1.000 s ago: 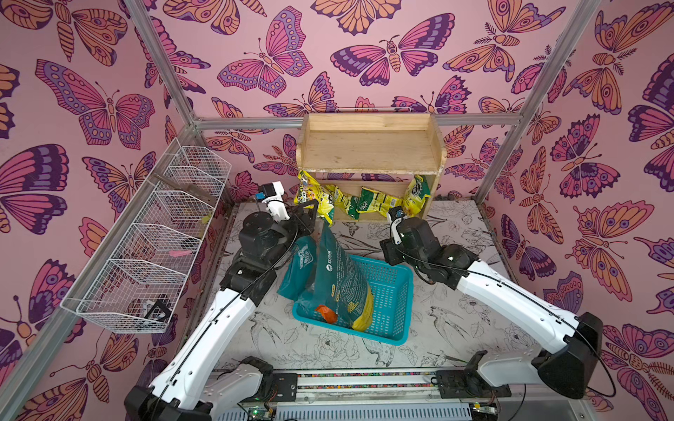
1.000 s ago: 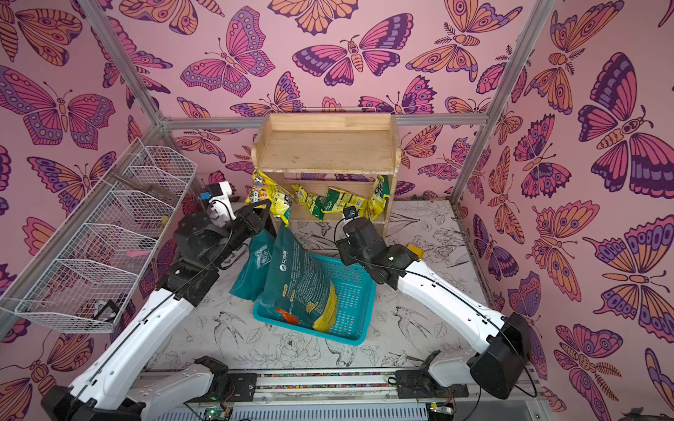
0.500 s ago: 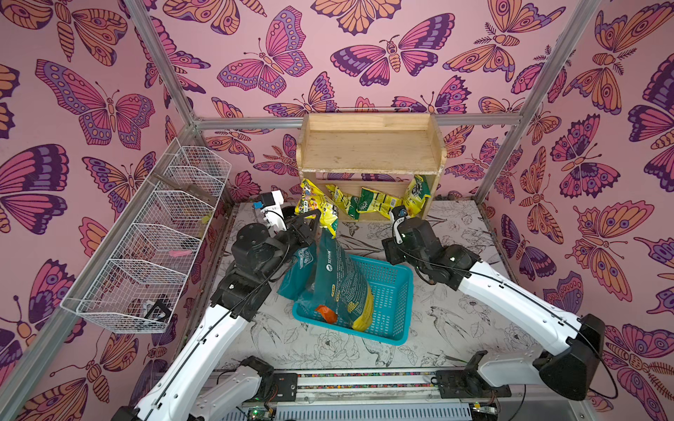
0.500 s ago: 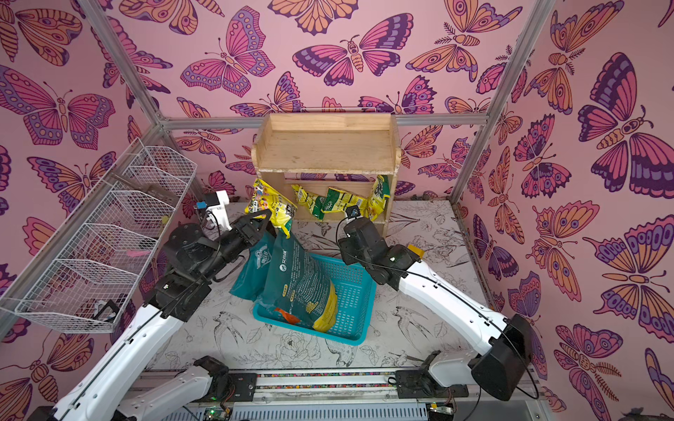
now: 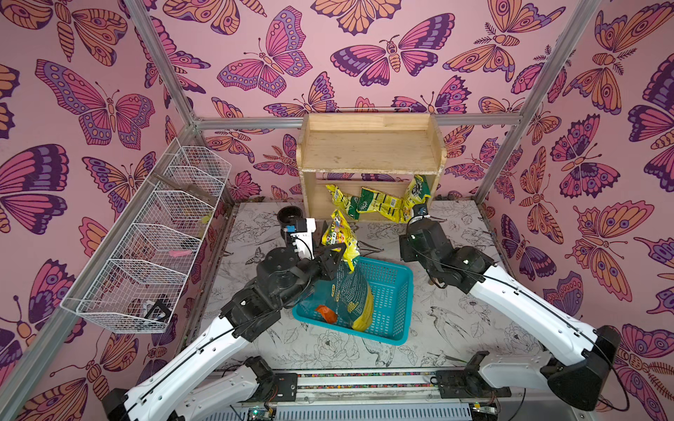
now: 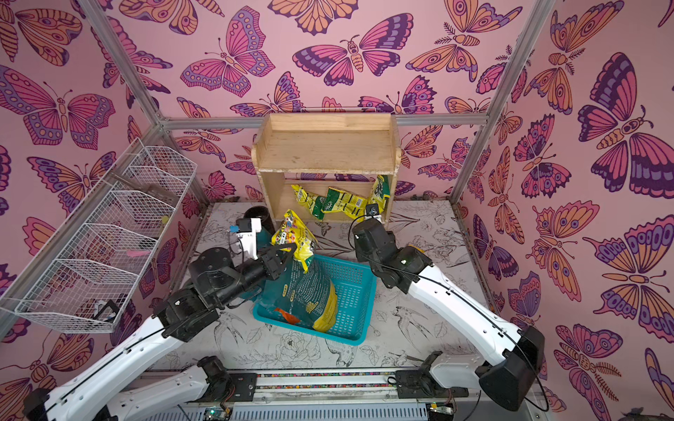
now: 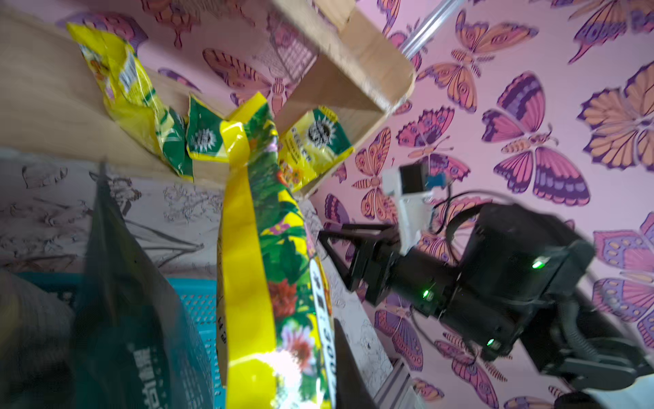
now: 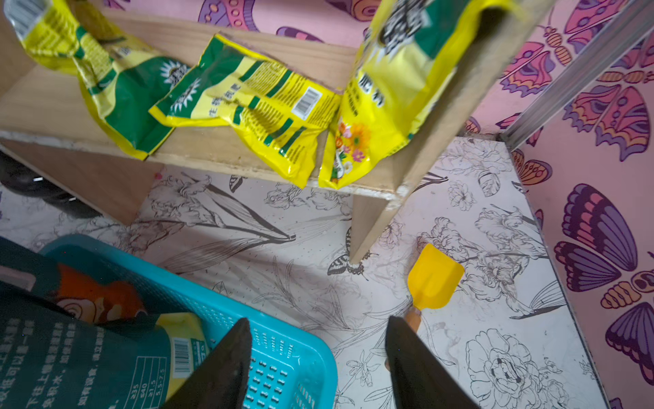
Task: Take down the fertilizer bag from the shelf
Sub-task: Place the fertilizer bag in the storage box.
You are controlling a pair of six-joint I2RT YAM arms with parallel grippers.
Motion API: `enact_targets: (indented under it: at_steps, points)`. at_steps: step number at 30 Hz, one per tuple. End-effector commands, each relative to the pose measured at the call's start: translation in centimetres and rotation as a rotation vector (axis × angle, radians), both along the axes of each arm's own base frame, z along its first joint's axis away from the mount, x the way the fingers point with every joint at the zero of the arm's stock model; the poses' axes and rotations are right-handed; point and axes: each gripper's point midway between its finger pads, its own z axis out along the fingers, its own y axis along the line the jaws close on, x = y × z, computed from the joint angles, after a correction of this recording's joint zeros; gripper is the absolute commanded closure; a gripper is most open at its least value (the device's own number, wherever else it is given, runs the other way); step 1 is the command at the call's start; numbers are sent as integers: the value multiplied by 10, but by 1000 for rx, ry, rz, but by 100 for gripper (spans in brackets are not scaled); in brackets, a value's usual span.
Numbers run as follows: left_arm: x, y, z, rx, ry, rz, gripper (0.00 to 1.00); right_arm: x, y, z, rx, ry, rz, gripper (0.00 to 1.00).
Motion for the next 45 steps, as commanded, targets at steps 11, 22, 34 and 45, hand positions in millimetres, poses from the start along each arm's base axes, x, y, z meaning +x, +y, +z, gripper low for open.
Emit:
enact_targets:
  at_steps: [11, 22, 34, 45]
  points:
    - [-1, -35, -103, 191, 107, -17, 100, -9, -5, -2, 43, 38, -9, 37]
    - [-3, -52, -141, 237, 207, -75, 100, -8, -1, -7, 39, 53, 2, 37]
    - [0, -41, -128, 230, 162, -30, 26, -6, 4, -11, 38, 64, 13, 37]
    - [13, -8, -32, 178, -46, 65, 19, -3, 18, -12, 39, 91, 69, 36]
